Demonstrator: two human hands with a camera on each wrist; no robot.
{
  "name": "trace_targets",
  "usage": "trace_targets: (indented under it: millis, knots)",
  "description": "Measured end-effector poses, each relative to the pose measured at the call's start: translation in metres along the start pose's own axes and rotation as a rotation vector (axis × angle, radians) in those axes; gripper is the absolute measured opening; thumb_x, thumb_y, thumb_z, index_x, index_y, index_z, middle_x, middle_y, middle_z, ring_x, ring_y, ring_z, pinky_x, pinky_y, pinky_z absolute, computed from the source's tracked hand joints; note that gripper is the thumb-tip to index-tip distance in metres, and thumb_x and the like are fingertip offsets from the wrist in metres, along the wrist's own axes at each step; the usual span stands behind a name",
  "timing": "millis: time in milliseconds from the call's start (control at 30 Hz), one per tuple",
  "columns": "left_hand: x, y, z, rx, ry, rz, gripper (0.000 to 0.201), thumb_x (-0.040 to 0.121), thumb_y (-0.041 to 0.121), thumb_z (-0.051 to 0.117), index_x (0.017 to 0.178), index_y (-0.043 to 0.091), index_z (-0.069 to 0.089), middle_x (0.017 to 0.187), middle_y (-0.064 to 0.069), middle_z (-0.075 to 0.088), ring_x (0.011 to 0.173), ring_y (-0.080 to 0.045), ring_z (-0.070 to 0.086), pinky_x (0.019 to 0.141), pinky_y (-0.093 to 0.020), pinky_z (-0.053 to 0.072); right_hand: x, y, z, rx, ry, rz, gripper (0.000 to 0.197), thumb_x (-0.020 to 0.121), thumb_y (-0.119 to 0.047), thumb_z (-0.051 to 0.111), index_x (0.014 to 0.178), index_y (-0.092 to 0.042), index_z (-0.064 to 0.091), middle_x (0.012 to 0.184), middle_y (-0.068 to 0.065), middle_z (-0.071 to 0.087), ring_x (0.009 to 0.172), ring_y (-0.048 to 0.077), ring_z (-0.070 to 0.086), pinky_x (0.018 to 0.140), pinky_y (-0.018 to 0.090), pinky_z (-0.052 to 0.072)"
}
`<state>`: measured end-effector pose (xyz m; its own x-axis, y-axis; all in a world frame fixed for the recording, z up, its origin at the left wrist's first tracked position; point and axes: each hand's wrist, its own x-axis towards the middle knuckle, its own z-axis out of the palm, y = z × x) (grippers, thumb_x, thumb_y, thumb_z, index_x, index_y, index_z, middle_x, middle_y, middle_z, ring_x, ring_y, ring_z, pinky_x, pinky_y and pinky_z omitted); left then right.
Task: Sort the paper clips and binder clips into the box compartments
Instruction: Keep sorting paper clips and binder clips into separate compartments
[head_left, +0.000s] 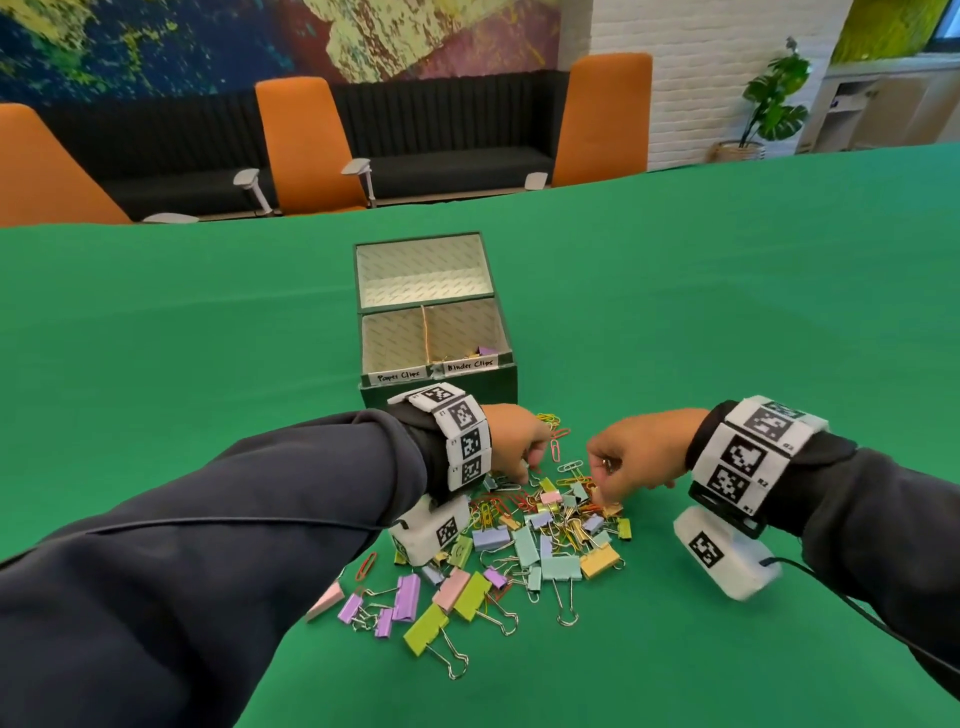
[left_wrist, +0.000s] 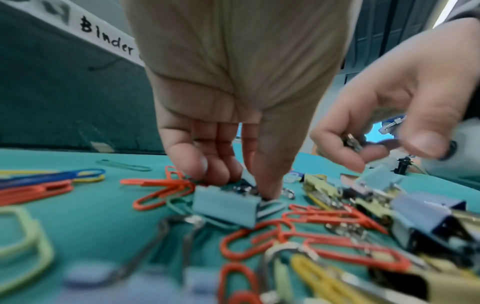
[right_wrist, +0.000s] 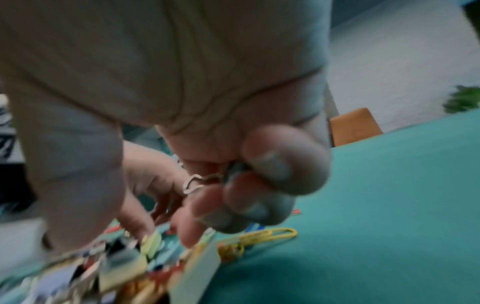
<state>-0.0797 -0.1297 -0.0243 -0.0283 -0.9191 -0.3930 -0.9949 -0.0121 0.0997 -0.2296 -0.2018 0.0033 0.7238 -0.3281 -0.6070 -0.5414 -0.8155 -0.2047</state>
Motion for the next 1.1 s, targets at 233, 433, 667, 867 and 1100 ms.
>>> trace_targets:
  millis: [233,433,667,867,1100]
  knots:
    - [-0.010,-0.010,-0.002,0.026,0.058,-0.045,0.024,0.085,0.004,0.052,0.108,0.007,0.059,0.104,-0.009,0.063,0.087,-0.023,0.052,0.075,-0.027,0.037,0.008,-0.009,0.010,-0.136,0.020,0.073,0.038,0.080,-0.030,0.069,0.105,-0.015,0.045,0.084,-0.003,0.048,0.058,0.007,0.040,0.049,0.017,0.032]
    - [-0.018,-0.020,-0.001,0.000,0.091,-0.050,0.016,0.084,0.008,0.055,0.099,0.006,0.062,0.086,0.001,0.054,0.080,-0.016,0.048,0.072,-0.025,0.038,0.009,-0.003,0.013,-0.124,0.037,0.025,0.046,0.079,-0.016,0.071,0.116,-0.012,0.043,0.073,-0.008,0.042,0.068,0.014,0.047,0.052,0.018,0.036]
    - [-0.039,-0.028,-0.015,-0.326,0.386,-0.077,0.012,0.084,0.013,0.061,0.095,0.009,0.063,0.083,0.001,0.059,0.076,-0.012,0.054,0.072,-0.022,0.045,0.013,0.005,0.011,-0.141,0.163,-0.051,0.029,0.078,-0.022,0.066,0.096,-0.018,0.044,0.072,-0.009,0.043,0.072,0.015,0.045,0.055,0.019,0.035]
    - [-0.070,-0.036,-0.006,-0.596,0.508,-0.152,0.020,0.090,0.012,0.052,0.099,0.021,0.066,0.066,0.005,0.058,0.054,-0.001,0.054,0.055,-0.011,0.045,0.020,-0.008,-0.004,-0.090,0.381,-0.212,0.008,0.084,-0.009,0.049,0.083,-0.017,0.050,0.067,-0.009,0.046,0.068,0.015,0.047,0.056,0.018,0.035]
    - [-0.088,-0.043,0.007,-0.737,0.551,-0.178,0.021,0.088,0.002,0.046,0.085,0.021,0.054,0.072,-0.001,0.053,0.063,-0.015,0.059,0.067,-0.037,0.055,0.020,-0.016,-0.014,-0.147,0.351,-0.246,0.025,0.079,-0.009,0.057,0.092,-0.024,0.041,0.068,-0.009,0.040,0.060,0.008,0.039,0.054,0.021,0.031]
